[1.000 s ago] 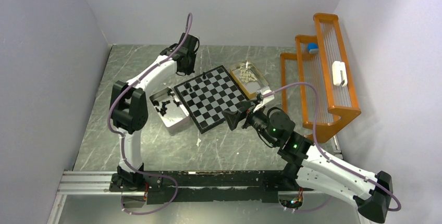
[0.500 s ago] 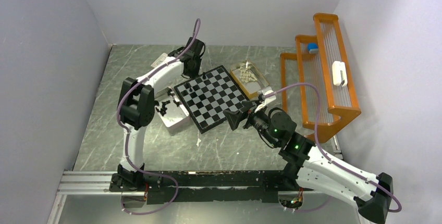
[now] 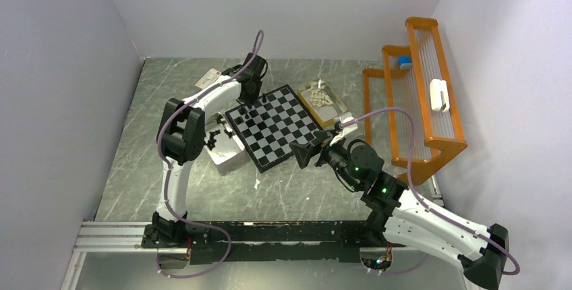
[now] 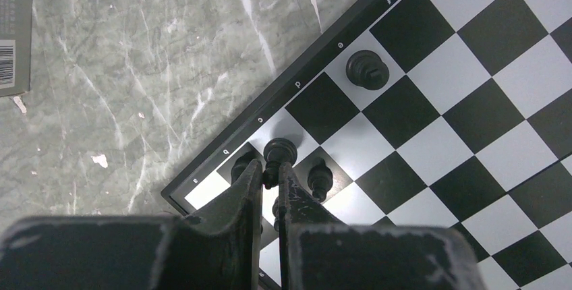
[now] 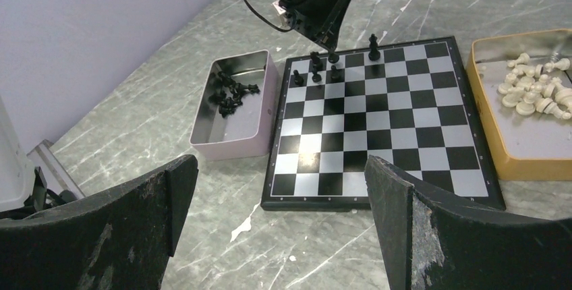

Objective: Set up the chess pieces on the board
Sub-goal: Place the chess piece on the chessboard.

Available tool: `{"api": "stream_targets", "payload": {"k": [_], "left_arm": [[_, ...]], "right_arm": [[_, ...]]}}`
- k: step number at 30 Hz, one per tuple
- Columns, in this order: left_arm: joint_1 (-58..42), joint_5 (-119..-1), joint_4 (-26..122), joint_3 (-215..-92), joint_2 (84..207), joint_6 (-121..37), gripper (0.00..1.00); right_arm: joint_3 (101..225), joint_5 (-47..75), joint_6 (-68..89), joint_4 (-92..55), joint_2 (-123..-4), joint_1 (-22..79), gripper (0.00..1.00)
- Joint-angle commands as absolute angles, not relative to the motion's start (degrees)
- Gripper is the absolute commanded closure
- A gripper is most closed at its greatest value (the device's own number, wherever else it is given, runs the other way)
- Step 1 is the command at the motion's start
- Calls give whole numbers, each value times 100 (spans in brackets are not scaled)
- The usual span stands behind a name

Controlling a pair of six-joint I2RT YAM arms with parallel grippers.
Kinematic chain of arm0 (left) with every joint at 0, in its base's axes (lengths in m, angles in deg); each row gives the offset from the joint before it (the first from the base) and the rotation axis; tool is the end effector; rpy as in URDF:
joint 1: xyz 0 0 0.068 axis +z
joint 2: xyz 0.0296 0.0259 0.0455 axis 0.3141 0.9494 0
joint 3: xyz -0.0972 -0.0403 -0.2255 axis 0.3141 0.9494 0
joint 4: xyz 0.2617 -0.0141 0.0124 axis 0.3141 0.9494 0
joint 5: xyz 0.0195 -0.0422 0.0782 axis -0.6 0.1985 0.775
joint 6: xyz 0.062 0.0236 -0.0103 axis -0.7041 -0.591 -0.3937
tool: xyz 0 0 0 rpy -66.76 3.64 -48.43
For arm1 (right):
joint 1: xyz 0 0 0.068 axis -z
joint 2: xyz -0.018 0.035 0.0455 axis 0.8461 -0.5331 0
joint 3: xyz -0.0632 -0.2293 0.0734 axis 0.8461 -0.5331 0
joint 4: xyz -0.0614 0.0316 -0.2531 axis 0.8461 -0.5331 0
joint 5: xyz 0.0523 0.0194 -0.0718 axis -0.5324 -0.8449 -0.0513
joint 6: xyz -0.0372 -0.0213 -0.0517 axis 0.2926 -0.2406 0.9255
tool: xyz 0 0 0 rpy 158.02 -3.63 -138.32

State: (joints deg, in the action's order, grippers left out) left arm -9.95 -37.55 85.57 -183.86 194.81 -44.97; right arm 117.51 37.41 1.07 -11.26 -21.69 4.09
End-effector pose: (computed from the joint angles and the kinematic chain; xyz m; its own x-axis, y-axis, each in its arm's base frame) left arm 0.4230 -0.2127 0.1692 -0.7845 0.2580 -0.5639 0.2313 0.9655 0.1200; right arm 0.1379 0.1637 0.2802 -0.1993 0.1864 -0.9620 -0.5885 0.7622 0.2696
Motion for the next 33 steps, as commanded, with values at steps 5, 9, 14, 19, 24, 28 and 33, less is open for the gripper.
{"api": "stream_targets", "payload": {"k": [5,9,14,19,24,28,33], "left_arm": [[-1049,-3673,8498,-18609,19644,-4654,85],[-1044,-3656,8506,-18647,19695,-4674,84],[-1044,-3621,8522,-18659,19742,-4689,83],[-1047,-3599,8518,-18650,19756,-4687,79],[-1049,-3599,8526,-18675,19756,-4701,76],[-1042,-3574,8535,-18693,19743,-4718,73],[-1050,-3605,8522,-18706,19689,-4744,69]], "right_arm": [[11801,3873,164,-1116,-2105,429,0],[11821,3873,177,-1098,-2157,431,0],[11823,3867,181,-1089,-2173,426,0],[11823,3904,209,-1089,-2175,426,0],[11814,3895,186,-1071,-2194,426,0],[11814,3895,196,-1062,-2200,429,0],[11815,3895,209,-1047,-2211,429,0]]}}
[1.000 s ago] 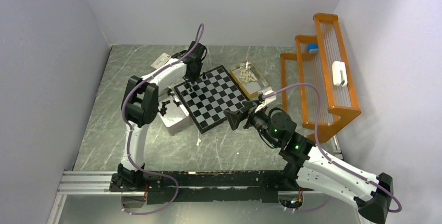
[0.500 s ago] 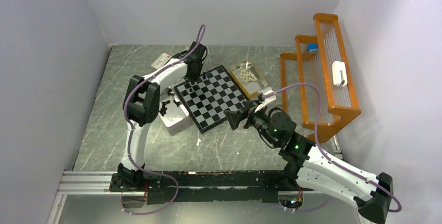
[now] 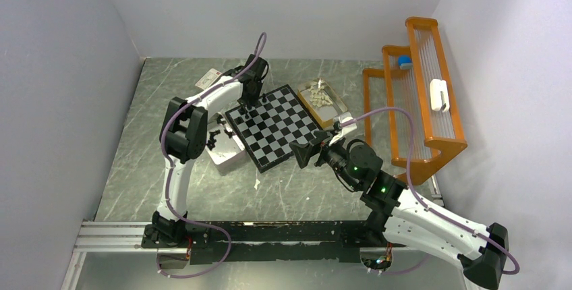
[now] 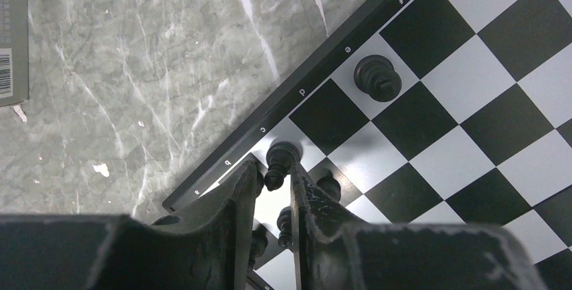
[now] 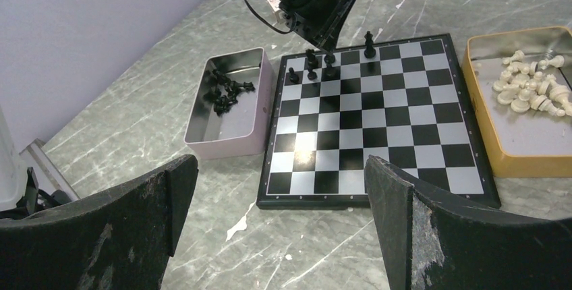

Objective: Set up the chess pieces on the board
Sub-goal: Place the chess piece on the chessboard.

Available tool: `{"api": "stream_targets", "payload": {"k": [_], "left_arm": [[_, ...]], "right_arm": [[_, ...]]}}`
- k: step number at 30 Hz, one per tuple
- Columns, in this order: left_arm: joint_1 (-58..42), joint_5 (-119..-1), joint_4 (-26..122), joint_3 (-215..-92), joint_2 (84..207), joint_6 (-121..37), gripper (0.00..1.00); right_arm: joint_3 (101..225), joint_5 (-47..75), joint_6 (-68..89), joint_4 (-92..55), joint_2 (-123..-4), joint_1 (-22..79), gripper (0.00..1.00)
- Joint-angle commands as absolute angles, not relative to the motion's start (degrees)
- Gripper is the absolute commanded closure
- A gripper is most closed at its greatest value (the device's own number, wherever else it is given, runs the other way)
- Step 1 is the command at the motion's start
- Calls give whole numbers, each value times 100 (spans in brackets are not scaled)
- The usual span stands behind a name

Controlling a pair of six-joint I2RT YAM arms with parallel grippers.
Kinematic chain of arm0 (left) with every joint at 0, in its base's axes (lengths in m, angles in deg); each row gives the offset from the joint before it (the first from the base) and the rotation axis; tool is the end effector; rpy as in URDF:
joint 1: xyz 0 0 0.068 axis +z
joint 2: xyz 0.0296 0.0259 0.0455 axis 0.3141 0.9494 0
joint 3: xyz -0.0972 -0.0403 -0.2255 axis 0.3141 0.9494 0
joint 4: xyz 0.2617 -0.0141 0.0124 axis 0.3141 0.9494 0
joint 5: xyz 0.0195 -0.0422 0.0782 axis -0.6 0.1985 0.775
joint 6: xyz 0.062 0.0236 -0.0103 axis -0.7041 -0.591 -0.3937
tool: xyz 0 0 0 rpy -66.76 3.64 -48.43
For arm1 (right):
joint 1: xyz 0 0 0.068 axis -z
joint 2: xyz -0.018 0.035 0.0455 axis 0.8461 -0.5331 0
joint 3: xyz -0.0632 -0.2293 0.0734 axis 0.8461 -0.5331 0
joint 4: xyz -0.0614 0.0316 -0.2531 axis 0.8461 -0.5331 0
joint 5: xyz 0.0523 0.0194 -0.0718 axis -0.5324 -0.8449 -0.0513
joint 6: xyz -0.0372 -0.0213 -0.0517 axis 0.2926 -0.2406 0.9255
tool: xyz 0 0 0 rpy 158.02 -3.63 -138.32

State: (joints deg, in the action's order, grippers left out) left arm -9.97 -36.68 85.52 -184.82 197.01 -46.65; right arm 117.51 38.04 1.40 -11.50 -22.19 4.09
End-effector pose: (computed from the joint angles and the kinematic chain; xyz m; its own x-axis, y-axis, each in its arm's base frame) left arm 0.4271 -0.2143 0.1573 -0.7863 0.2919 -0.5445 0.2486 0.9563 0.1536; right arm 0.1391 0.1644 0.2780 -0.2009 0.1739 -0.9641 -0.5793 0.7725 0.2600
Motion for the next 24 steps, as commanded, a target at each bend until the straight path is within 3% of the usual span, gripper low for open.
{"api": "stream_targets", "payload": {"k": [1,14,24], "left_arm": [[-1049,-3614,8525,-18721,19679,-4744,68],[-1044,-3813,8569,-18824,19301,-4680,62],[-1044,-3658,8551,-18007,18278,-4492,62]], "right_arm": [[11821,3882,205,-1045,-2217,431,0],[11883,3818,196,-1035,-2291,428,0],[11832,3781,161,-1016,-2305,426,0]]}}
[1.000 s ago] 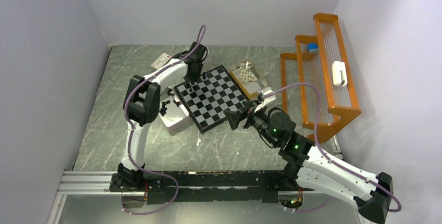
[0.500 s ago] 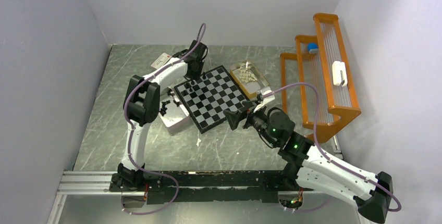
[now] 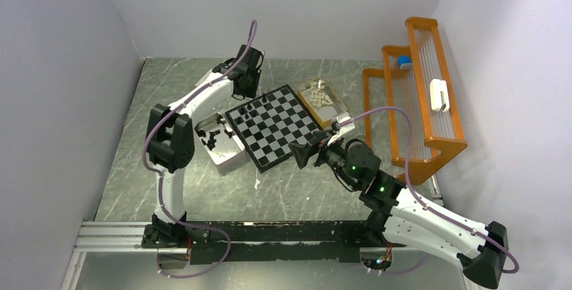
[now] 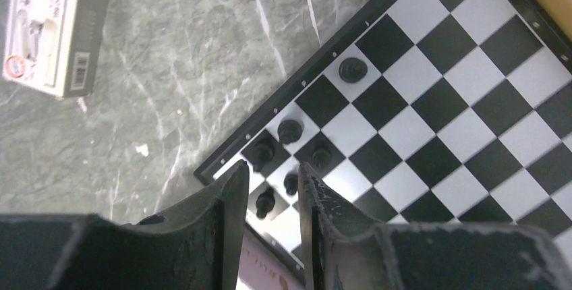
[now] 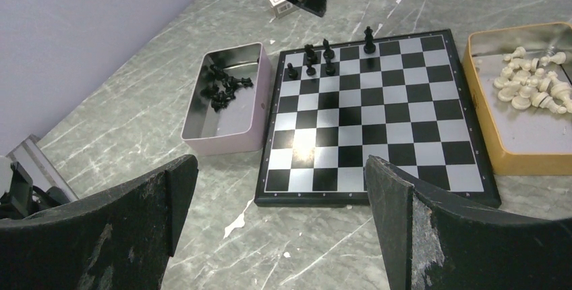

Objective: Set up the chess pieces on the board
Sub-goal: Place the chess piece on the chessboard, then pick up the chess piece from the storage box.

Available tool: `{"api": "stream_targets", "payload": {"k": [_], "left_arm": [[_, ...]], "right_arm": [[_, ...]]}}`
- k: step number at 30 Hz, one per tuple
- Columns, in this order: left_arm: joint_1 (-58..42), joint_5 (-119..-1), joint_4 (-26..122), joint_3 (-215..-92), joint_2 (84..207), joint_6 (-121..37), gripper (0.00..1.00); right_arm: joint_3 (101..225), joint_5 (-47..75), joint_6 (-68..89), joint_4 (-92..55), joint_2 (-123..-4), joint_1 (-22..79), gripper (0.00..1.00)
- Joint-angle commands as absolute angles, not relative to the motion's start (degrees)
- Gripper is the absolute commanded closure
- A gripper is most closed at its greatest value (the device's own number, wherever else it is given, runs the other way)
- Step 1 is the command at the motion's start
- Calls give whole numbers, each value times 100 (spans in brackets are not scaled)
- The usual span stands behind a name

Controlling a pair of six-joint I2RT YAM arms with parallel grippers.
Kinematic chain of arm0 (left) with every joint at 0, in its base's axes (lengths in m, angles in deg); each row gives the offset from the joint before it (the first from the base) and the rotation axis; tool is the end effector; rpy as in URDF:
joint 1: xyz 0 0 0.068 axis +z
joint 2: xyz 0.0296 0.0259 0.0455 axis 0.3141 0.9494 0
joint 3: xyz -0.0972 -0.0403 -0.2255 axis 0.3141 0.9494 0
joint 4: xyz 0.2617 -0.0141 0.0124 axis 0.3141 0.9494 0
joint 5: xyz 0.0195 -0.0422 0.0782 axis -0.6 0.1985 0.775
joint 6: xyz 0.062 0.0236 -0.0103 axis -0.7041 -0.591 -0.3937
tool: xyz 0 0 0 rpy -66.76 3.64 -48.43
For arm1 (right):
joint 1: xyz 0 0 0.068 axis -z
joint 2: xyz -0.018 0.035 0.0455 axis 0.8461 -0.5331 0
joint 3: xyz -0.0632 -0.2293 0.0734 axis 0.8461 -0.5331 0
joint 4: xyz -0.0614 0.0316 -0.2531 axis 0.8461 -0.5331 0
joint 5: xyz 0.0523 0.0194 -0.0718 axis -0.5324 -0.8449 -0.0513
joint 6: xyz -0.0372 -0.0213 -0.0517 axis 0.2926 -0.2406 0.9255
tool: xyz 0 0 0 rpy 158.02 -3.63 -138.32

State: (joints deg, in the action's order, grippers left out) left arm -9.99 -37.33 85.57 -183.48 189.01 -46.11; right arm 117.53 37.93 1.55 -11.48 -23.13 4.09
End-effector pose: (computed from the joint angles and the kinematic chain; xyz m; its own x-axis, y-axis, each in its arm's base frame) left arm 0.4152 -0.2087 0.2126 -0.7293 0.2508 -0.6366 0.2351 0.9656 0.1111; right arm 0.1406 0.1666 0.2749 -0.2088 0.1593 -0.9649 -0.5789 0.7750 0.2532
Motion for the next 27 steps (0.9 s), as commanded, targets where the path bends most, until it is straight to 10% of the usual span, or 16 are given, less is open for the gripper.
{"api": "stream_targets", "payload": {"k": [1,27], "left_arm": [[-1044,-3651,8522,-17872,18134,-4487,62],[-314,-4287,8305,-15038,16302,-5525,57]], "right_arm": [[11830,3783,165,-1018,-2302,426,0],[11714,3725,162,-937,-2258,431,0]]}}
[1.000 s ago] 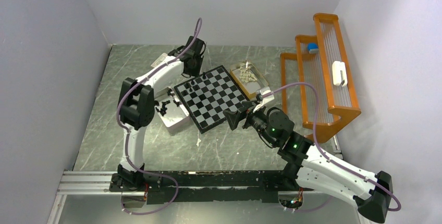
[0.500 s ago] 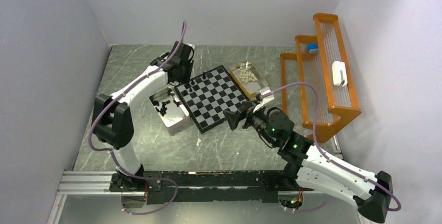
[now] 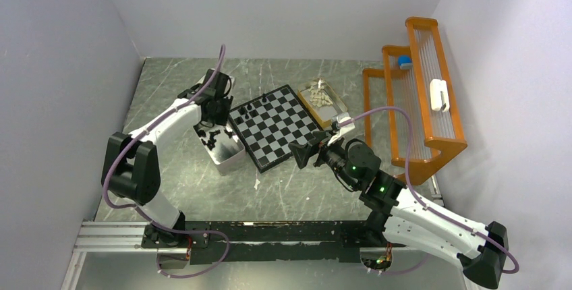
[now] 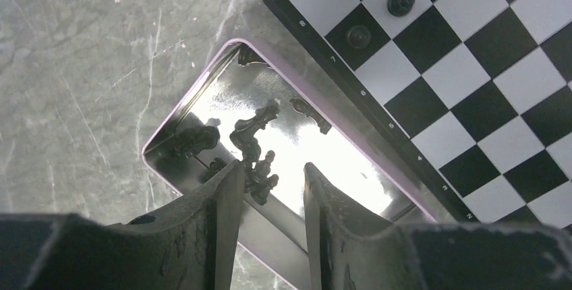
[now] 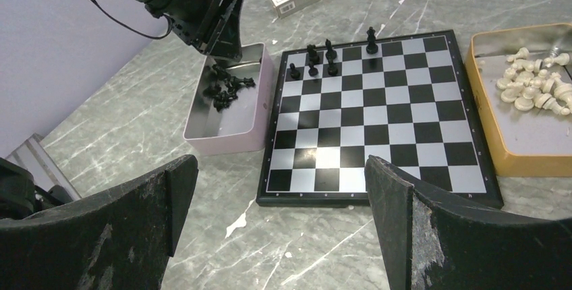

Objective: Set up the chess pieces on the board
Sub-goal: Pick up the chess piece from the storage box.

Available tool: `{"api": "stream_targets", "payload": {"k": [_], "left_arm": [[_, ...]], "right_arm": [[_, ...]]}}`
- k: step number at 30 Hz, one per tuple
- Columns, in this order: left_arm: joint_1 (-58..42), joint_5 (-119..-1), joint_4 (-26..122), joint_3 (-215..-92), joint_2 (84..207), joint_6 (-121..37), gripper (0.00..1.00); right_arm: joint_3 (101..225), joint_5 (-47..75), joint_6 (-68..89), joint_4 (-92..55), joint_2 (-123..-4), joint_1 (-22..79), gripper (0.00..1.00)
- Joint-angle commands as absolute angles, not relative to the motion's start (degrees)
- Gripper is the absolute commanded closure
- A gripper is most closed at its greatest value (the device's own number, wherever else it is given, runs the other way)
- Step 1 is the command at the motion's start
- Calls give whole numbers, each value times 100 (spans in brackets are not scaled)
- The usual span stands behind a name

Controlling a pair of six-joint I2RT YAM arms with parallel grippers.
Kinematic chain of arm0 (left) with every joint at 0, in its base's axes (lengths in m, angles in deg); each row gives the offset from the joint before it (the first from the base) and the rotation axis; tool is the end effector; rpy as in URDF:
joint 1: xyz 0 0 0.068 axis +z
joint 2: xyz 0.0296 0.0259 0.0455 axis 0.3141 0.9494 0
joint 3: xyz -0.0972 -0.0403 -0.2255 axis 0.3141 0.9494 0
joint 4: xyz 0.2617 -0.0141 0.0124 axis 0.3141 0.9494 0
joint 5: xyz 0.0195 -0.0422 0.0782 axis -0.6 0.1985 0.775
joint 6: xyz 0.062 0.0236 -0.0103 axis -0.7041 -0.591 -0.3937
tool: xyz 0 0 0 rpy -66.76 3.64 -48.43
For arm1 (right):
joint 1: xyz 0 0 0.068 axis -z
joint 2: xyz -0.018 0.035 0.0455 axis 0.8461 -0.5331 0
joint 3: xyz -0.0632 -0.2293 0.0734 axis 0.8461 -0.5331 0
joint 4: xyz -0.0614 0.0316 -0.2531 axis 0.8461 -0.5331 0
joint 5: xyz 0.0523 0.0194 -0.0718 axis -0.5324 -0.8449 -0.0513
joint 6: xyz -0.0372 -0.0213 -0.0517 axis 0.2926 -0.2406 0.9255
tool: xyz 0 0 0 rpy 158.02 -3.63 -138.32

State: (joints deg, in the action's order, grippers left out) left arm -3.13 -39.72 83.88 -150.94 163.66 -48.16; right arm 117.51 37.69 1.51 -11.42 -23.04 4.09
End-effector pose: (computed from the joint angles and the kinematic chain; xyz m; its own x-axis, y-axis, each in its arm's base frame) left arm 0.3302 -0.1180 0.2022 -0.8046 0.2179 -0.5523 0.1816 0.9760 0.1205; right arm 0.1403 0.1666 0.2752 -0.2088 0.1609 -0.9646 -0.5823 0.7720 0.2548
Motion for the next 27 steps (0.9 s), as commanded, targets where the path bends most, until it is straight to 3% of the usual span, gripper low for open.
{"api": "stream_targets", "payload": {"k": [1,5,27], "left_arm": [[-314,-4397,8261,-15014,16328,-5639,57],[-232,-4500,7952,-14883,16500,-5939,53],[468,-5333,7967,-14912,17141,-6437,62]], "right_arm": [[11748,3709,179,-951,-2272,428,0],[11864,3637,250,-1030,-2313,432,0],[11838,3552,160,-1059,-2128,426,0]]}}
